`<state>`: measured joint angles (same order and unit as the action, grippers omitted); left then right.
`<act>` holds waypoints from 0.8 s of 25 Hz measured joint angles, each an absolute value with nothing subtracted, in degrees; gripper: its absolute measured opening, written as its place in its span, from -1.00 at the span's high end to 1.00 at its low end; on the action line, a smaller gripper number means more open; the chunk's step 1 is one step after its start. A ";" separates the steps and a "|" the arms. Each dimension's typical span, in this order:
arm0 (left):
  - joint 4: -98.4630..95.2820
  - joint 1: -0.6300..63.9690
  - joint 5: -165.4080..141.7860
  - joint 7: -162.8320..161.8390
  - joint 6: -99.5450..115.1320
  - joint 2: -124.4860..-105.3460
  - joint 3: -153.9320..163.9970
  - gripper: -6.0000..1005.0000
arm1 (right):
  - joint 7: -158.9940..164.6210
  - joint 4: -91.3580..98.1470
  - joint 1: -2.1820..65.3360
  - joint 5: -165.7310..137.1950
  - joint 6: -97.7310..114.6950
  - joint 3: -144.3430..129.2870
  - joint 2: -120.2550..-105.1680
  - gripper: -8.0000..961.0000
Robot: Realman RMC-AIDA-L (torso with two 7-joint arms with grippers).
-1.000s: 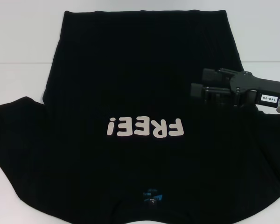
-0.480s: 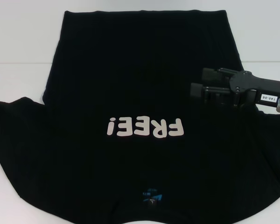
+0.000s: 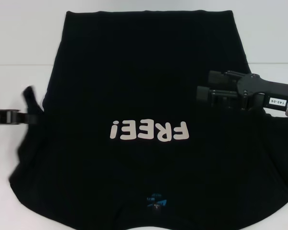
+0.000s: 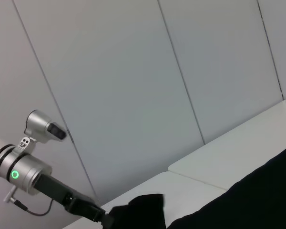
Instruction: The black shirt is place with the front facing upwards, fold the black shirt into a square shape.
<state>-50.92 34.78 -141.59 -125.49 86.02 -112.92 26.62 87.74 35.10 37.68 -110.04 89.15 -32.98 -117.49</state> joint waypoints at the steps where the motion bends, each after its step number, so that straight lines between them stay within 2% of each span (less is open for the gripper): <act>1: -50.92 35.26 -140.91 -125.29 86.90 -113.53 26.77 0.84 | 87.74 35.12 37.67 -110.04 89.19 -32.95 -117.48 -0.91; 7: -49.88 38.02 -140.47 -124.78 86.60 -117.68 28.08 0.83 | 87.85 34.97 37.48 -110.04 88.88 -32.70 -117.05 -0.91; 14: -46.11 39.72 -139.96 -123.31 83.71 -120.26 29.38 0.81 | 90.02 35.25 37.28 -110.04 88.86 -32.06 -116.14 -0.91; 17: -46.13 39.37 -136.62 -120.76 84.49 -120.67 29.39 0.69 | 93.88 35.49 37.27 -110.05 88.74 -30.26 -114.72 -0.91; 20: -44.15 38.98 -130.88 -114.61 88.66 -120.54 29.39 0.57 | 99.08 35.25 36.86 -110.22 87.58 -28.83 -112.26 -0.92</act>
<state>-44.15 38.98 -130.88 -114.61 88.66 -120.54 29.39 99.09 35.25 36.86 -110.22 87.58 -28.83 -112.26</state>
